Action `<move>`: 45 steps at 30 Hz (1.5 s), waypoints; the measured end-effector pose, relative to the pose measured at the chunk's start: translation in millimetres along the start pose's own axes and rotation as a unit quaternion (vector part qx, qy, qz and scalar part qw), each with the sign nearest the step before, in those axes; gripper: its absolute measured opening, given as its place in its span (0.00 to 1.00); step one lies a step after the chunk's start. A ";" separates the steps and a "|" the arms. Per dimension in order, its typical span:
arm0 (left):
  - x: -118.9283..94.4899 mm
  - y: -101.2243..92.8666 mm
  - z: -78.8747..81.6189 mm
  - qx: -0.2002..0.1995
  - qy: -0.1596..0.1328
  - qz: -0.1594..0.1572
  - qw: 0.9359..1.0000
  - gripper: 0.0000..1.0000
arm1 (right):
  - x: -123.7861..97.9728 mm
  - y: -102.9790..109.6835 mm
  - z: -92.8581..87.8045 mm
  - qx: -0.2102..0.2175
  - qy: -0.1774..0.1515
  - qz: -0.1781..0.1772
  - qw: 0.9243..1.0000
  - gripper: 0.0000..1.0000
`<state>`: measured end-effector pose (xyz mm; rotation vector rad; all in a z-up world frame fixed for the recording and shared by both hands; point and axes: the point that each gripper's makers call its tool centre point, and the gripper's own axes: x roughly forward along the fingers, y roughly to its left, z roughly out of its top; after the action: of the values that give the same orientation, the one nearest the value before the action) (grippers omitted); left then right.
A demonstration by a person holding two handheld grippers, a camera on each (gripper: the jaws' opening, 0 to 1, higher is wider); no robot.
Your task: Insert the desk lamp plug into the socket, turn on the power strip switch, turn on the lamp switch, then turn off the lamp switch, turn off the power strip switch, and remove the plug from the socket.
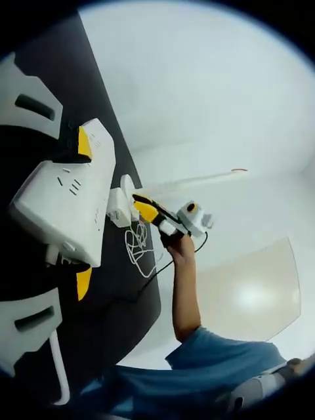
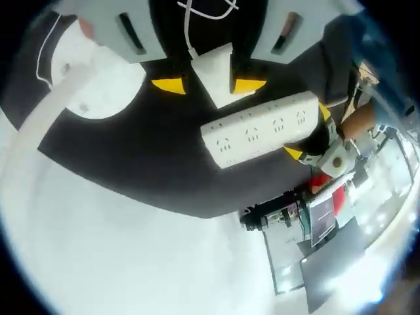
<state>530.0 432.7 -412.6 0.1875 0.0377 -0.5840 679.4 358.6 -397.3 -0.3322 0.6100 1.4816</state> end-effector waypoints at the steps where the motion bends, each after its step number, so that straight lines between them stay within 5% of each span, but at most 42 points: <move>1: -0.2 3.5 -0.3 -0.004 0.002 0.002 1.000 0.61 | -3.5 -0.1 2.6 0.001 -0.006 -0.001 1.000 0.28; 5: -8.1 20.1 -0.5 -0.079 0.004 0.010 0.997 0.60 | -16.0 3.9 12.9 -0.003 -0.028 -0.016 0.999 0.29; 12: -6.7 21.2 6.6 -0.085 0.008 0.032 0.996 0.58 | -37.9 12.2 30.3 0.005 -0.082 -0.026 0.996 0.31; 22: -33.3 40.7 30.0 -0.047 0.025 0.120 0.991 0.66 | -58.6 20.5 19.6 -0.022 -0.081 -0.070 0.994 0.35; 34: -72.2 40.7 52.0 -0.023 0.050 0.157 0.986 0.71 | -87.5 31.8 3.3 -0.051 -0.081 -0.104 0.990 0.37; 45: -97.6 40.9 77.9 -0.014 0.042 0.166 0.985 0.84 | -126.5 43.3 -10.5 -0.053 -0.107 -0.128 0.985 0.41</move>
<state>469.8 504.8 -320.7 0.1857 0.0953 -0.2419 637.6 252.2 -327.1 -0.3172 0.3042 1.2831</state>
